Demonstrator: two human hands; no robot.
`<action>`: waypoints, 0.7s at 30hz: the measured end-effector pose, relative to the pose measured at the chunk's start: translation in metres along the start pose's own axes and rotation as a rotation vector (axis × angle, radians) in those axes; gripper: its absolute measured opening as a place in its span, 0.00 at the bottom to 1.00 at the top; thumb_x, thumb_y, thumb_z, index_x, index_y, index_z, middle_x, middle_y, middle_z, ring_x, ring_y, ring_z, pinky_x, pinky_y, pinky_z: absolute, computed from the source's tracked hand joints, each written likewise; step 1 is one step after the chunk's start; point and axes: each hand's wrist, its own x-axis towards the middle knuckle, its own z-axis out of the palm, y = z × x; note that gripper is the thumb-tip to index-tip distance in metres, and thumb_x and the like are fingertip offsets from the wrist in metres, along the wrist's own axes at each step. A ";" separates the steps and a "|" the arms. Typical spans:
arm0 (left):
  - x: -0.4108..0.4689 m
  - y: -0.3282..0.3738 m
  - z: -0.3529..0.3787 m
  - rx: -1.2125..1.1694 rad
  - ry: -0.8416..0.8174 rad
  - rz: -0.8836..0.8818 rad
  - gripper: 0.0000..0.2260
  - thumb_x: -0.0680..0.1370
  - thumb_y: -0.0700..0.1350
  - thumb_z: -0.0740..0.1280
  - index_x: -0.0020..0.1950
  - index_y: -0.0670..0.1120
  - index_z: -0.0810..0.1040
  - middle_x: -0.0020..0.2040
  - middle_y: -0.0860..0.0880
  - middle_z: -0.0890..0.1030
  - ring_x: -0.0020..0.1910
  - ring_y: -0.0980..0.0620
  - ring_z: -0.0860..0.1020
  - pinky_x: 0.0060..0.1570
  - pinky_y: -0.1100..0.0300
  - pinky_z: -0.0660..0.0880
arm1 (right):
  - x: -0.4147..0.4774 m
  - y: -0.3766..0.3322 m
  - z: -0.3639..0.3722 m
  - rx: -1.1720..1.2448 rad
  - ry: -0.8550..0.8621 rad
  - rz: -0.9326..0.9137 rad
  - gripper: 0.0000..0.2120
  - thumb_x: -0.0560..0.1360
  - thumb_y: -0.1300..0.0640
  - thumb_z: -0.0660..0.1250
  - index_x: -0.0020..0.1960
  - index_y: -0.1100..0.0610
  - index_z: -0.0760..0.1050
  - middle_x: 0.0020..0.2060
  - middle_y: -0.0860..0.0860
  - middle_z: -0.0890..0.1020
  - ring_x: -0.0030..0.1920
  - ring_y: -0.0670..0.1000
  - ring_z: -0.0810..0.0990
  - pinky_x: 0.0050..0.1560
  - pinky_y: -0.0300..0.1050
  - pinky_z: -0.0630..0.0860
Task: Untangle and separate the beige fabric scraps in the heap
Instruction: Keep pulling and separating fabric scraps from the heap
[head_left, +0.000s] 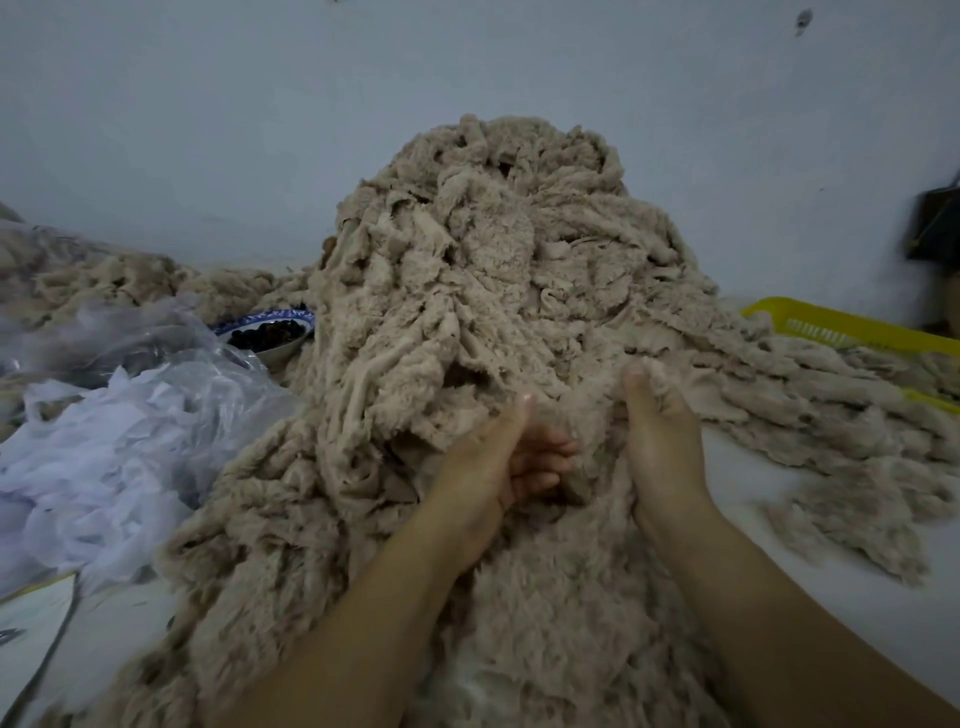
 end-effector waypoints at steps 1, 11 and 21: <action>-0.001 -0.002 0.003 0.022 0.026 0.054 0.21 0.69 0.67 0.73 0.43 0.49 0.88 0.47 0.45 0.87 0.43 0.53 0.85 0.42 0.64 0.80 | -0.005 -0.002 -0.001 0.010 -0.009 -0.014 0.23 0.78 0.35 0.60 0.58 0.52 0.79 0.56 0.54 0.84 0.54 0.48 0.83 0.55 0.50 0.80; -0.005 0.002 -0.007 -0.258 0.132 0.057 0.19 0.81 0.52 0.64 0.65 0.39 0.78 0.59 0.40 0.83 0.59 0.45 0.82 0.58 0.50 0.78 | -0.050 -0.007 0.017 -0.116 -0.634 -0.304 0.35 0.74 0.24 0.42 0.68 0.37 0.73 0.66 0.35 0.76 0.71 0.35 0.67 0.70 0.34 0.62; -0.006 0.005 -0.019 -0.361 0.063 -0.023 0.17 0.81 0.49 0.61 0.57 0.41 0.85 0.59 0.40 0.83 0.59 0.45 0.82 0.58 0.52 0.78 | -0.032 -0.001 0.010 -0.171 -0.464 -0.218 0.09 0.80 0.44 0.62 0.59 0.34 0.71 0.55 0.29 0.77 0.55 0.26 0.73 0.48 0.21 0.69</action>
